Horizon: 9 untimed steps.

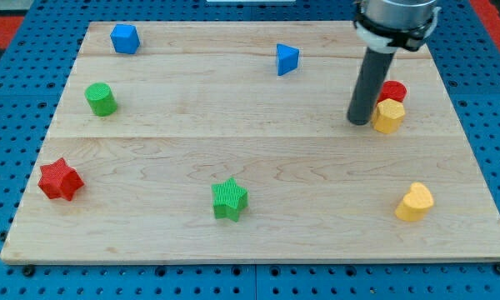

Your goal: Push the red star along with the green star slightly to right of the board

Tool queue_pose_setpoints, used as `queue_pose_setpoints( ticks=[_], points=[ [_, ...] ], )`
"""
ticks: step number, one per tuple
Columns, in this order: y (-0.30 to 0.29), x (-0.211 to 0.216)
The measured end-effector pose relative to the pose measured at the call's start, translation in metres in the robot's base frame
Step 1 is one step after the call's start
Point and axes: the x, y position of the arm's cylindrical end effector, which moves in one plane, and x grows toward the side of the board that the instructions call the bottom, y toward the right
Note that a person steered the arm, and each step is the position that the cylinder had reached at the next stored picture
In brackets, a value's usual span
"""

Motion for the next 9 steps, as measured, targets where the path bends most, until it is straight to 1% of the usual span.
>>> queue_pose_setpoints(
  ticks=[1, 2, 3, 4, 5, 6, 7, 9],
  points=[
    [0.031, 0.03],
    [0.1, 0.021],
    [0.053, -0.005],
    [0.014, 0.007],
    [-0.03, 0.032],
    [-0.095, 0.02],
    [-0.116, 0.012],
    [-0.117, 0.013]
  ],
)
